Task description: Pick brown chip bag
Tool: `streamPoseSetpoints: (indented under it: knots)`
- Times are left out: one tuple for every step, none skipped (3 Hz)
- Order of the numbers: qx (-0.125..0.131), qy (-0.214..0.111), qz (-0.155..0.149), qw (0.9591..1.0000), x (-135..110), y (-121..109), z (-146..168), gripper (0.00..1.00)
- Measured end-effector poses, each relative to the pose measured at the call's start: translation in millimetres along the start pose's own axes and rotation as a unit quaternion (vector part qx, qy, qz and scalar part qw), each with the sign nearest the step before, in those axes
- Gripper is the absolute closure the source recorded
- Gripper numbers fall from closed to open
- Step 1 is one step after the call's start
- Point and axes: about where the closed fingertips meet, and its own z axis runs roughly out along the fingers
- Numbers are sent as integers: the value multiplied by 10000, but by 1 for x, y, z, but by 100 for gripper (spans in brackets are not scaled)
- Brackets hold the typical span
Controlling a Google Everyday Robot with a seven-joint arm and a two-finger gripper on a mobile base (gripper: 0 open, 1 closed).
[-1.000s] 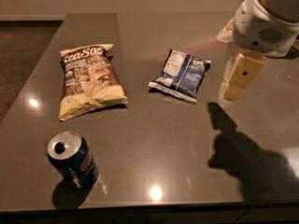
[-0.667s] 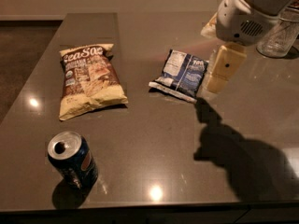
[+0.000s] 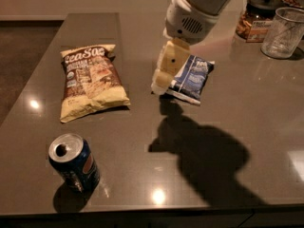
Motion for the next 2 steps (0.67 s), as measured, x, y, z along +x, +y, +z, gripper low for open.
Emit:
streamPoseSetpoints:
  knots:
    - [-6, 118, 265, 9996, -29, -1, 36, 0]
    - [-130, 288, 569, 9979, -53, -7, 69, 0]
